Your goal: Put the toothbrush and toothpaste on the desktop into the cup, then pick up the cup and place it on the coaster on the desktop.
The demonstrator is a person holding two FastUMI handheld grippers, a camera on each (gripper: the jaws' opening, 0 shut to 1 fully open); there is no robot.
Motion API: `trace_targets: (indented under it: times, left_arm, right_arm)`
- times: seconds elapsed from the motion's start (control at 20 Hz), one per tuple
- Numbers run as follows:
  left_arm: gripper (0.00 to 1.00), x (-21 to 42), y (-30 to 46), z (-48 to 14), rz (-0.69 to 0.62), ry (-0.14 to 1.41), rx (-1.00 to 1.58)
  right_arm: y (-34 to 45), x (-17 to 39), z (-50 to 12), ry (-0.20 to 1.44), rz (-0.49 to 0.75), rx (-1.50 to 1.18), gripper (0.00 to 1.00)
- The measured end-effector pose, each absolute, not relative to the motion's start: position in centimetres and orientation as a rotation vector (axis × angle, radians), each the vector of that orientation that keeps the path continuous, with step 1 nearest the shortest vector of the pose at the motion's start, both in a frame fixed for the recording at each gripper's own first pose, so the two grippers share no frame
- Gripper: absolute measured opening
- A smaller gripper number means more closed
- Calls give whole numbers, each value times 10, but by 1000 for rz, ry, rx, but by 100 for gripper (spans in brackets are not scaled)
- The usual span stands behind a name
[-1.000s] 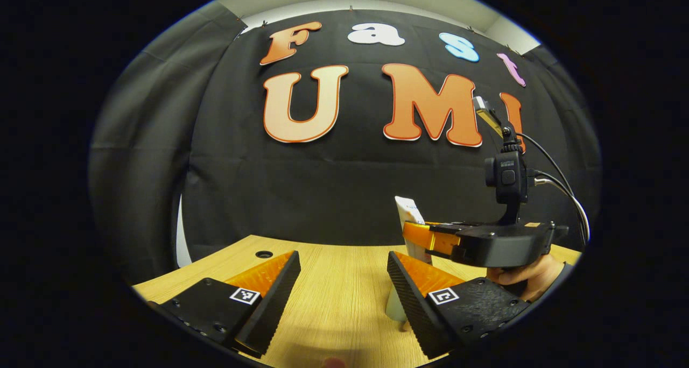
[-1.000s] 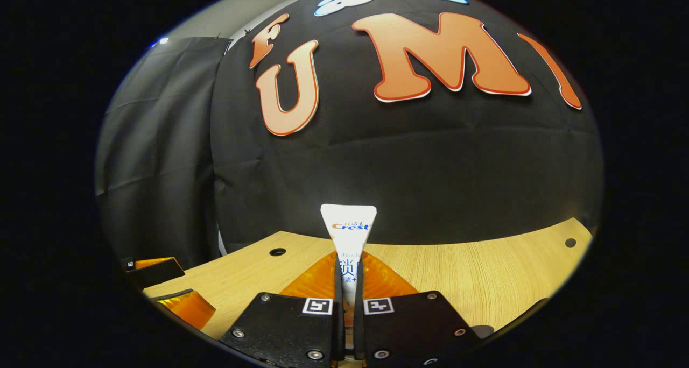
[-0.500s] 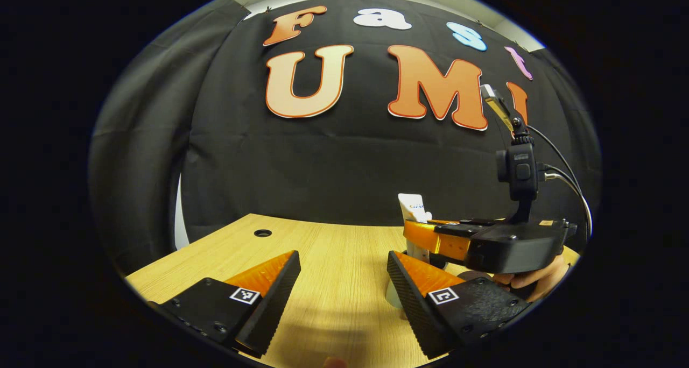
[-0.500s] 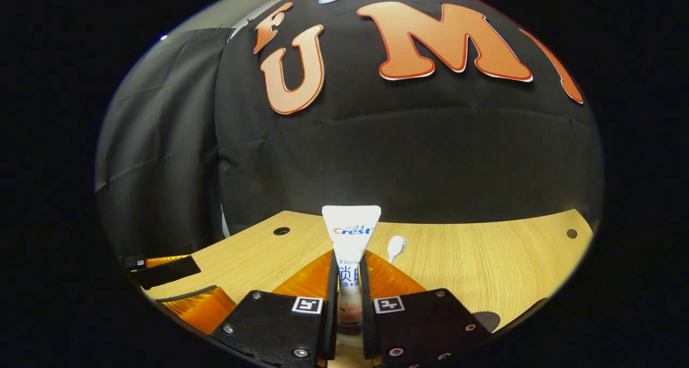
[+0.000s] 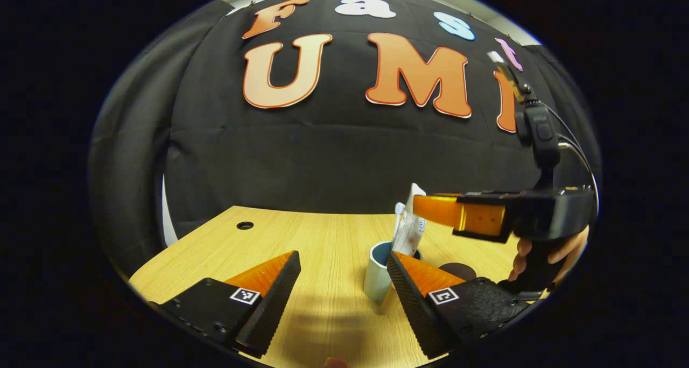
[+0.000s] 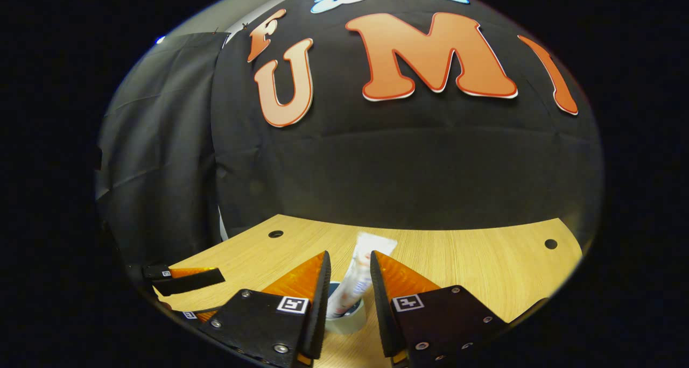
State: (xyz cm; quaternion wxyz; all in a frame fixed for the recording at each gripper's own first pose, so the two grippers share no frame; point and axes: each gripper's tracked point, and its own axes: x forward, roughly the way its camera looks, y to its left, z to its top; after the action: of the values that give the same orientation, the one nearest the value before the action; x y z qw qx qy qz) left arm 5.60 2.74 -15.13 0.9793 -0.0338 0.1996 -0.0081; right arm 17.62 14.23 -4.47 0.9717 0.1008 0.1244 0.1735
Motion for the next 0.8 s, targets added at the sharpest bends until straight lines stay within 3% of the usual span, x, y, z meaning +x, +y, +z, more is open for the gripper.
trace_targets:
  times: [0.2,0.25,0.3,0.5,0.8]
  left_arm:
    - [97,65,3,-161,-80,503,-85]
    - [97,69,-3,-163,-91,528,-85]
    - [97,72,-7,-164,-101,553,-78]
    - [97,76,-26,-179,-151,686,-50]
    - [98,80,-35,-207,-166,925,-10]
  right_arm:
    - [108,165,-7,196,316,178,60]
    - [99,161,3,184,311,172,58]
    - [91,156,11,177,303,163,69]
    - [56,133,42,142,280,118,85]
    - [22,94,73,110,283,79,93]
